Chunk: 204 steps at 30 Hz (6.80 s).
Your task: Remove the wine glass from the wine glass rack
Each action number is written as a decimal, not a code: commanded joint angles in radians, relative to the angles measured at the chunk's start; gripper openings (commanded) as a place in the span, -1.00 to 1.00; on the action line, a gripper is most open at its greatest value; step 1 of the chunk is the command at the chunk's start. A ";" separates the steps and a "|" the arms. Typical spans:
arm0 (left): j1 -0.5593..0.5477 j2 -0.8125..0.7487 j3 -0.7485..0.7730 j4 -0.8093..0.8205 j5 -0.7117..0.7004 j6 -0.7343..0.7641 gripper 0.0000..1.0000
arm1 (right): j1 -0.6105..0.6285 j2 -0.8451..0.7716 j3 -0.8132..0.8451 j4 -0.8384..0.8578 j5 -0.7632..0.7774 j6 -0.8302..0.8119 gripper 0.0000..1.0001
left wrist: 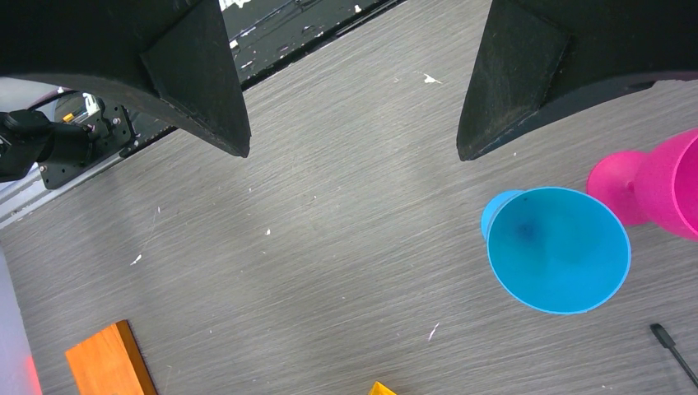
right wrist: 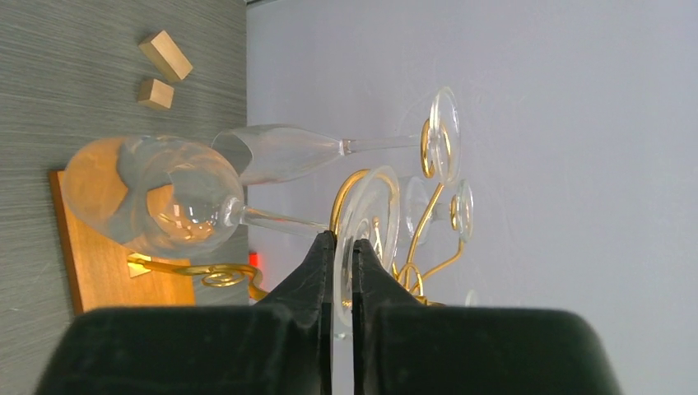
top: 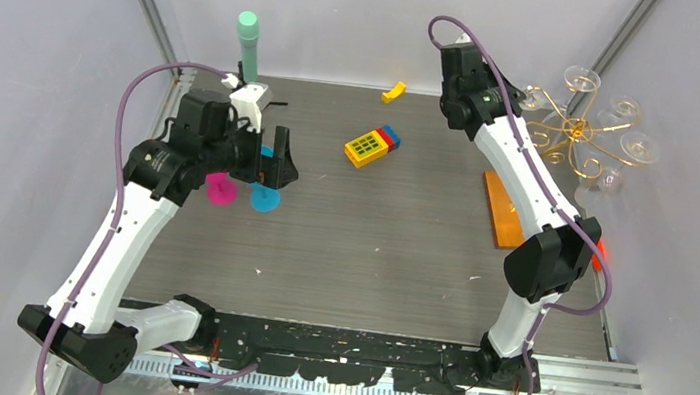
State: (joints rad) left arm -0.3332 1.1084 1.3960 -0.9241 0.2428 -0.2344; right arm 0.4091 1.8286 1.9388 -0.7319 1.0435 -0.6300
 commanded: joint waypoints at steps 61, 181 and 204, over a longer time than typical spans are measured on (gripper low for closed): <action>0.004 -0.007 -0.016 0.050 -0.010 0.003 0.99 | 0.040 -0.026 0.011 0.189 0.065 -0.140 -0.99; 0.003 -0.022 0.019 -0.013 0.200 -0.122 -1.00 | 0.339 -0.488 -0.334 0.012 -0.723 1.075 0.25; -0.139 0.614 0.436 -0.203 -0.170 -0.115 -1.00 | 0.339 -0.540 -0.250 -0.218 -0.508 0.991 0.26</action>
State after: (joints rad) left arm -0.4622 1.6680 1.7451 -1.1027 0.1299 -0.3550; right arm 0.7452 1.3605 1.6329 -0.9283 0.4644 0.3889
